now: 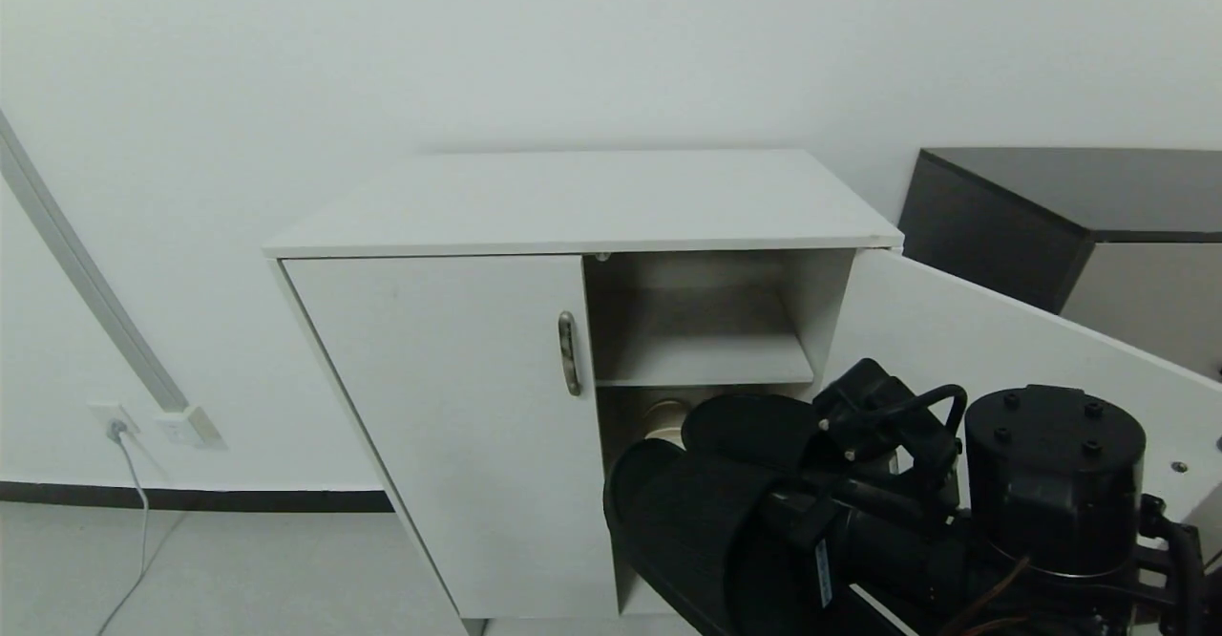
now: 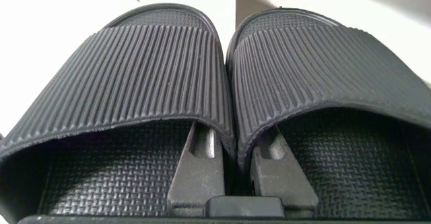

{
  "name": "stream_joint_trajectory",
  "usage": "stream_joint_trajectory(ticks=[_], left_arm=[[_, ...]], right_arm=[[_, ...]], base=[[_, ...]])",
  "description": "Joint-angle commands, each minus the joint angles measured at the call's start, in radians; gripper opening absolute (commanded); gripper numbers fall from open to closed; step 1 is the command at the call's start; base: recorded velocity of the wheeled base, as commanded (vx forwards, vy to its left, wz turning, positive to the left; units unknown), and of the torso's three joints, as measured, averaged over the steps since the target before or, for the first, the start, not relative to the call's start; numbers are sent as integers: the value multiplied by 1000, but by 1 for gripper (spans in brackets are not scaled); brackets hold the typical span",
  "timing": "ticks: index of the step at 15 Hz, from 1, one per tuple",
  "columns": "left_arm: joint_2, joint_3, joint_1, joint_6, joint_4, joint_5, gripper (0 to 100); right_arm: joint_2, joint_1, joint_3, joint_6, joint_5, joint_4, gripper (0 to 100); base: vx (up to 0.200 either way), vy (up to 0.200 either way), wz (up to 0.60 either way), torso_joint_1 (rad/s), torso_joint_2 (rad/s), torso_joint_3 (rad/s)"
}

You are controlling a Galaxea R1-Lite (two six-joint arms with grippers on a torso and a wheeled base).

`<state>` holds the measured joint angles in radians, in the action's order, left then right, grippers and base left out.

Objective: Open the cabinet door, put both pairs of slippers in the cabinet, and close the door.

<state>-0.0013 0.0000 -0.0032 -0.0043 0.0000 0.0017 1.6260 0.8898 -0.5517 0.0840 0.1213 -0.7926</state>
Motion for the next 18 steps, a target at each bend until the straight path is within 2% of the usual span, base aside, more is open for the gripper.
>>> stream_joint_trajectory(ticks=[1, 12, 18], left_arm=[[1, 0, 0, 0, 0, 0, 0], [1, 0, 0, 0, 0, 0, 0], [1, 0, 0, 0, 0, 0, 0]], right_arm=[[8, 0, 4, 0, 0, -1, 0], [23, -2, 29, 0, 1, -42, 0], [32, -2, 29, -29, 12, -73, 0]], base=[[0, 0, 0, -139, 481, 320], [0, 0, 0, -76, 439, 365], [0, 0, 0, -1, 62, 61]])
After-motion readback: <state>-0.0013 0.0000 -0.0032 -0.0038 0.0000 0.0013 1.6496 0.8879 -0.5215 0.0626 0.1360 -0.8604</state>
